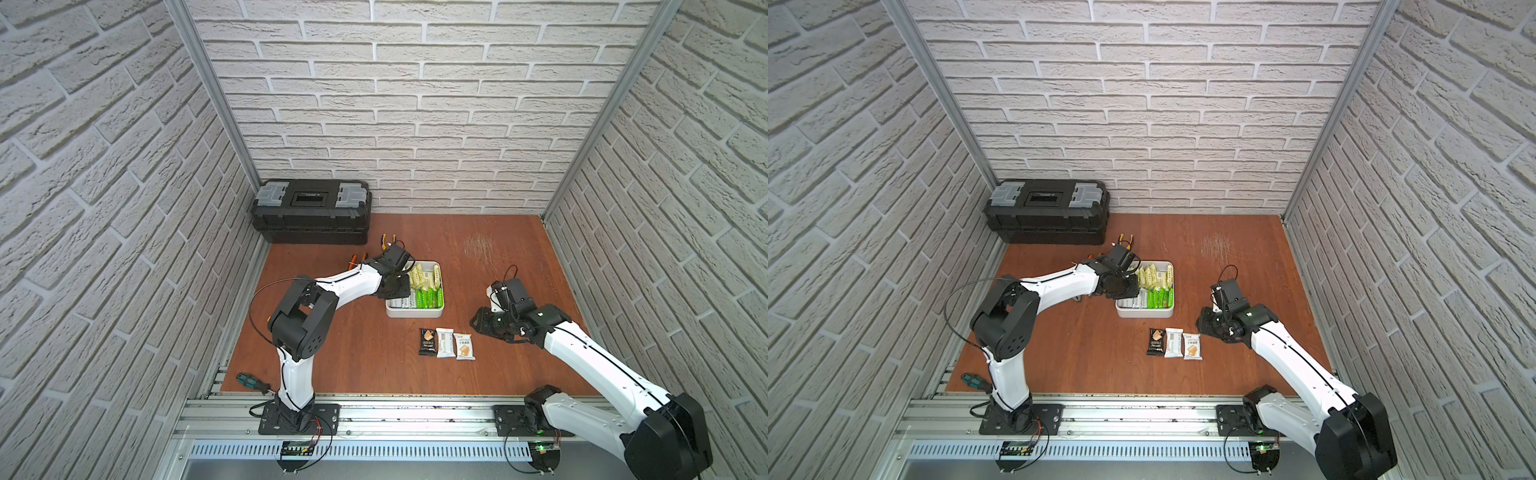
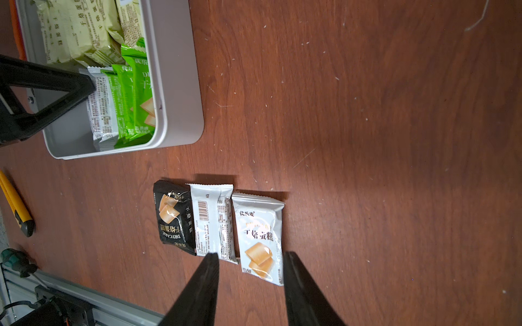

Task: Take the cookies out of the storage box
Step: Pick up the cookie from the storage box.

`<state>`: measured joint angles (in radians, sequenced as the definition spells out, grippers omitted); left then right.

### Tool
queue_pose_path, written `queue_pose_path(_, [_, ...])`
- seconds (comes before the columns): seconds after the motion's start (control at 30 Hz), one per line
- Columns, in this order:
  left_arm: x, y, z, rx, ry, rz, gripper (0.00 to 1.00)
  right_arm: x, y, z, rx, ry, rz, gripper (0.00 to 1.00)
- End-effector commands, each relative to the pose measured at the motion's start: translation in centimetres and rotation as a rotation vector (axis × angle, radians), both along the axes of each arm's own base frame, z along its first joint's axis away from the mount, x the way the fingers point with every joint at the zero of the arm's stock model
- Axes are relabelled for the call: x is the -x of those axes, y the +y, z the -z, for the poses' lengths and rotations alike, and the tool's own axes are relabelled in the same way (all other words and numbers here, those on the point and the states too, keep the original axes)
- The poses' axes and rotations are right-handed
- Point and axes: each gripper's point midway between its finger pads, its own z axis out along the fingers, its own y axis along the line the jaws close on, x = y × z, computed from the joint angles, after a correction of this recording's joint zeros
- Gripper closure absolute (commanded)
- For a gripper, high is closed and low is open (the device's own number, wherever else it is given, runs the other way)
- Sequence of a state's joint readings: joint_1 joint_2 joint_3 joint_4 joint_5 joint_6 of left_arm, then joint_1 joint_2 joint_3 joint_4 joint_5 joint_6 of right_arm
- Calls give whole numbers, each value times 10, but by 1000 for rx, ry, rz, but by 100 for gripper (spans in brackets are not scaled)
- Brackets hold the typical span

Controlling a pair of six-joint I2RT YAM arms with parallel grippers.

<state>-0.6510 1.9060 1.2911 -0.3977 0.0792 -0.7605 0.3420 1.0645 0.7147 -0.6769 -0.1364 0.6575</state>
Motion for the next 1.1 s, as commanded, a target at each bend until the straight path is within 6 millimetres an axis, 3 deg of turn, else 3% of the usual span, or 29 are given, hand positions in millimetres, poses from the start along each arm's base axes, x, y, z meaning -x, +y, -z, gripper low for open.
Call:
queue_pose_path(0.0, [-7,-13,0,46,-2,18,61,-7,2,-7,-12,-27,-4,57])
queue_pose_path(0.37, [-9,-19,5,62,5,25,72,-5,0,-9,-5,-34,-1,58])
queue_pose_path(0.57, [-10,-21,2,73,3,29,86,-5,0,-10,-5,-36,-1,58])
queue_pose_path(0.87, [-7,-12,-26,59,-79,21,91,-7,4,-16,-26,-49,-10,60])
queue_pose_path(1.07, [-5,0,-57,33,-174,63,96,-12,9,-21,-45,-62,-21,62])
